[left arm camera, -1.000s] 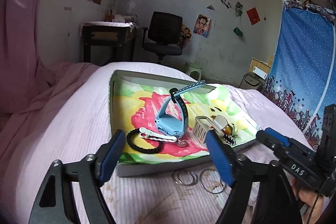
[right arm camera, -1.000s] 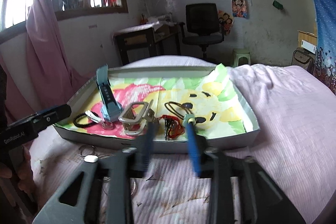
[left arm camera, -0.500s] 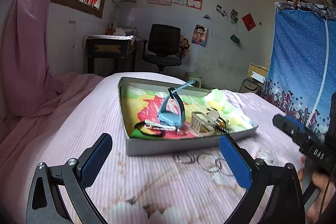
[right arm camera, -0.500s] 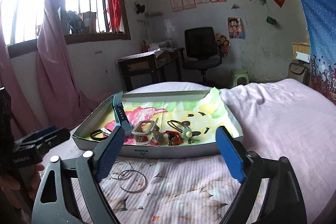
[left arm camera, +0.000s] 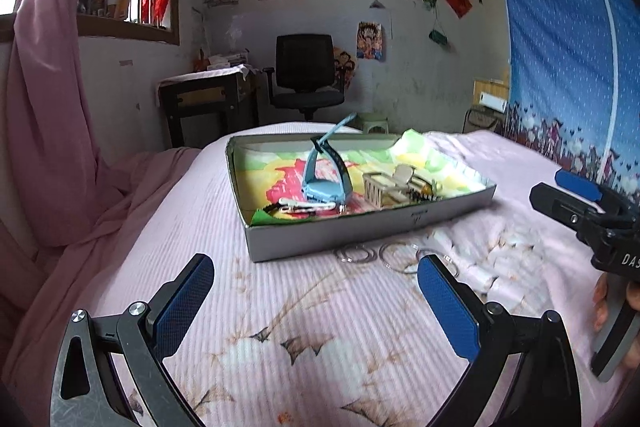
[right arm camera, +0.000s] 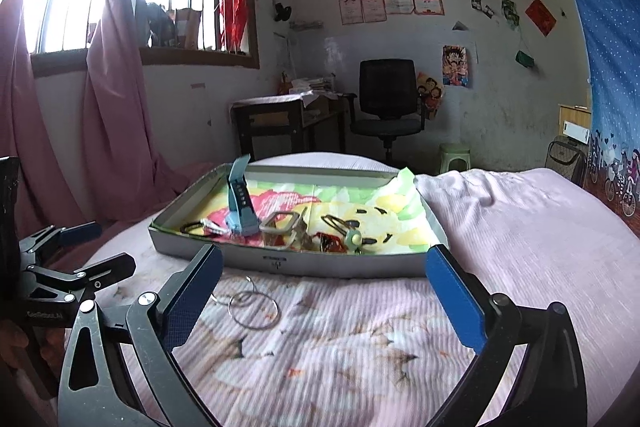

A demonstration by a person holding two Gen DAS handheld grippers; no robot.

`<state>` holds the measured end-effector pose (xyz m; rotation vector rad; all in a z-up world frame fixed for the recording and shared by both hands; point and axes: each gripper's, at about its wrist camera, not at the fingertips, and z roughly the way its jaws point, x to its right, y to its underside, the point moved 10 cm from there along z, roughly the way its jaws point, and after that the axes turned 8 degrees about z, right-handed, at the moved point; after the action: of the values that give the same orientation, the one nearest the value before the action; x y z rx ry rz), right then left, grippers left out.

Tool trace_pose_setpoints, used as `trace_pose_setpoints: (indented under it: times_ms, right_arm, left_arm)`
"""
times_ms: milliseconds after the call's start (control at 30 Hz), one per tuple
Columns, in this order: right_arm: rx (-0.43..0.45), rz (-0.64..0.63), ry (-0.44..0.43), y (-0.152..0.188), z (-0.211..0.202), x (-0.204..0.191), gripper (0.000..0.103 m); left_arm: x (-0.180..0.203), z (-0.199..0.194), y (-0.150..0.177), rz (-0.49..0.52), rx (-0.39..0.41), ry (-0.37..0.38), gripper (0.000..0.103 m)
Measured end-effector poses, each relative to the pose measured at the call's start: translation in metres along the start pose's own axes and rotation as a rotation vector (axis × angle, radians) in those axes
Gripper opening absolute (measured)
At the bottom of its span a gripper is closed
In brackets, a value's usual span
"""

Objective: Organize jewelry
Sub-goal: 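Withdraw both tools from the tray toward the remaining silver rings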

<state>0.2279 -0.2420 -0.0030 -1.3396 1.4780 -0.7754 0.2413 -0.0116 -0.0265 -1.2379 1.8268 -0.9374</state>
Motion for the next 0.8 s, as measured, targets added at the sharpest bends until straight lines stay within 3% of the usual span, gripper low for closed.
trace_pose_setpoints:
  times_ms: [333,567,633,700,800]
  right_arm:
    - [-0.148,-0.041,0.058,0.023,0.023,0.004,0.100]
    - [-0.285,-0.021,0.020,0.050,0.044,0.000,0.099]
    - [-0.305,-0.013,0.013,0.054,0.048,-0.001,0.095]
    - [-0.326,-0.009,0.010,0.058,0.052,0.000,0.078]
    - [-0.346,0.002,0.001,0.062,0.057,-0.001,0.071]
  left_arm:
    - [0.007,0.017,0.016,0.040,-0.109,0.002,0.102]
    - [-0.001,0.030,0.020,-0.047,-0.146,0.064,0.102]
    - [-0.005,0.034,0.021,-0.082,-0.153,0.082,0.102]
    - [-0.007,0.038,0.021,-0.110,-0.157,0.101,0.102]
    - [-0.009,0.046,0.022,-0.145,-0.166,0.129,0.095]
